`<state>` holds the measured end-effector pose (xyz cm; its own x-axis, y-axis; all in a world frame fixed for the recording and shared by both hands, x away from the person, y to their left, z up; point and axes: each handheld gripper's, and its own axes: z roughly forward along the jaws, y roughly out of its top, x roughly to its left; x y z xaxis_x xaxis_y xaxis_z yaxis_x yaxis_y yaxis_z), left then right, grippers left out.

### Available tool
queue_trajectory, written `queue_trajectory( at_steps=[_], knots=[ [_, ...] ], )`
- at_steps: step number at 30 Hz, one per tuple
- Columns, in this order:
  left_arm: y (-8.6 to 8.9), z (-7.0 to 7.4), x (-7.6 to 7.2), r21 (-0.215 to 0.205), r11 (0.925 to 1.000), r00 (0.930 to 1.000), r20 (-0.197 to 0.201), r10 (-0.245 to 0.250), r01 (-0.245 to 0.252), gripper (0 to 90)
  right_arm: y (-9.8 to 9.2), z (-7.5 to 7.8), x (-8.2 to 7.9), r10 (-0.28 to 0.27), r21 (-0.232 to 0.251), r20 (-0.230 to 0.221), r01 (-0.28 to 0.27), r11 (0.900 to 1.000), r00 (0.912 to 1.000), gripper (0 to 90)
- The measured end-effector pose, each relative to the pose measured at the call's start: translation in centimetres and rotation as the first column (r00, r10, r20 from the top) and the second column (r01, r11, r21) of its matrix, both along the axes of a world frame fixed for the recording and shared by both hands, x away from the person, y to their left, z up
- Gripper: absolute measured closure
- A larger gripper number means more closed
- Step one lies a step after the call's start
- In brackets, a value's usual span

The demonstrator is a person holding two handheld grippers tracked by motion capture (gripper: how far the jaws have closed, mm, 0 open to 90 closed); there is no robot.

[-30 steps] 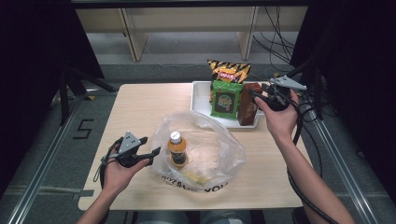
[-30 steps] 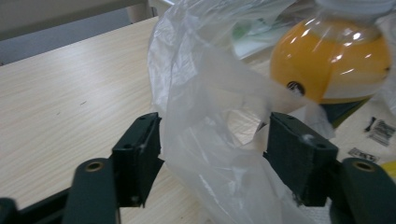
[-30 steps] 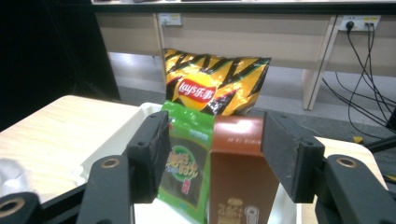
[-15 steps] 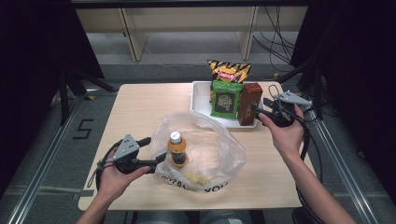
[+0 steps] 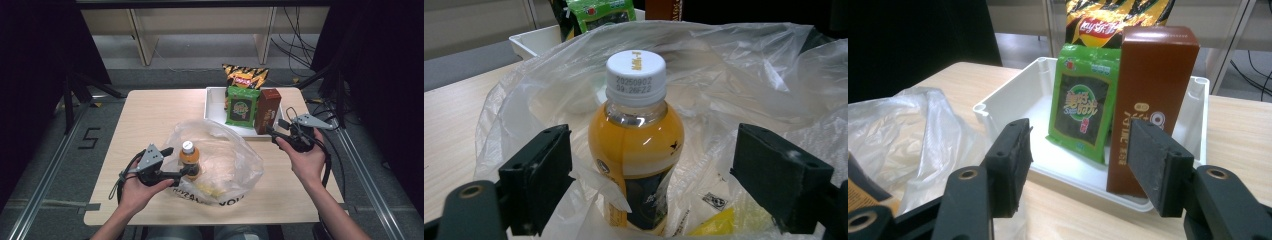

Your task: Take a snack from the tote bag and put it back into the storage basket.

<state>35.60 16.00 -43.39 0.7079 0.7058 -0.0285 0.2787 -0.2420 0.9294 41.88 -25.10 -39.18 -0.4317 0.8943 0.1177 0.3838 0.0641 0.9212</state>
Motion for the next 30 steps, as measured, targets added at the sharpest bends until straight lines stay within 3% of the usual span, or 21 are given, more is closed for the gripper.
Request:
queue_trajectory(
  at_steps=[3,5,6,7,8,9,11,13,15,18,24,30],
  knots=[
    [-0.1,-0.3,0.2,-0.004,1.0000,1.0000,0.000,0.002,-0.002,15.1,-0.2,-0.2,-0.2,0.015,-0.004,0.000,-0.015,1.000,0.9999,43.7],
    [-0.2,-0.3,0.3,0.007,0.9999,0.9999,0.004,0.014,-0.014,15.1,-0.3,-0.3,-0.4,0.000,0.020,-0.009,0.000,1.000,1.0000,43.6],
    [-0.2,-0.4,0.4,0.001,1.0000,0.9999,0.006,0.010,-0.010,15.0,-0.5,-0.5,-0.4,0.000,0.006,-0.001,0.000,1.000,1.0000,43.7],
    [-0.2,-0.4,0.4,0.005,0.9998,0.9998,0.002,0.020,-0.020,15.1,-0.4,-0.7,-0.4,-0.003,0.026,0.003,0.002,1.000,1.0000,43.7],
    [-0.2,-0.4,0.5,0.001,0.9997,0.9997,0.002,0.022,-0.022,15.0,-0.5,-0.7,-0.7,-0.003,0.024,-0.024,0.004,1.000,0.9997,43.7],
    [-0.2,-0.4,0.5,0.001,0.9997,0.9997,0.003,0.023,-0.023,15.0,-0.6,-0.9,-0.6,0.002,0.004,0.002,-0.002,1.000,1.0000,43.7],
    [-0.2,-0.5,0.5,0.001,0.9998,0.9998,0.004,0.022,-0.022,15.0,-0.6,-1.1,-0.8,-0.007,0.023,-0.020,0.007,1.000,0.9998,43.6],
    [-0.2,-0.6,0.5,0.005,0.9996,0.9996,-0.001,0.027,-0.027,15.0,-1.0,-1.5,-0.7,0.026,-0.007,-0.001,-0.026,1.000,0.9997,43.7],
    [-0.2,-0.7,0.6,0.002,0.9996,0.9996,-0.002,0.026,-0.026,14.8,-0.8,-1.6,-0.8,-0.002,0.003,-0.014,0.002,1.000,0.9999,43.7],
    [-0.2,-0.7,0.5,-0.002,0.9996,0.9996,0.002,0.027,-0.027,14.9,-0.7,-1.7,-1.0,0.000,0.022,-0.028,0.000,1.000,0.9996,43.7],
    [-0.1,-0.8,0.3,-0.008,0.9996,0.9996,0.005,0.027,-0.027,14.9,-0.9,-1.9,-1.0,0.029,-0.006,-0.009,-0.029,1.000,0.9995,43.5],
    [-0.3,-1.0,0.4,0.008,0.9997,0.9997,0.007,0.024,-0.024,14.9,-0.7,-1.7,-1.2,0.000,0.033,-0.027,0.001,0.999,0.9996,43.4]
  ],
)
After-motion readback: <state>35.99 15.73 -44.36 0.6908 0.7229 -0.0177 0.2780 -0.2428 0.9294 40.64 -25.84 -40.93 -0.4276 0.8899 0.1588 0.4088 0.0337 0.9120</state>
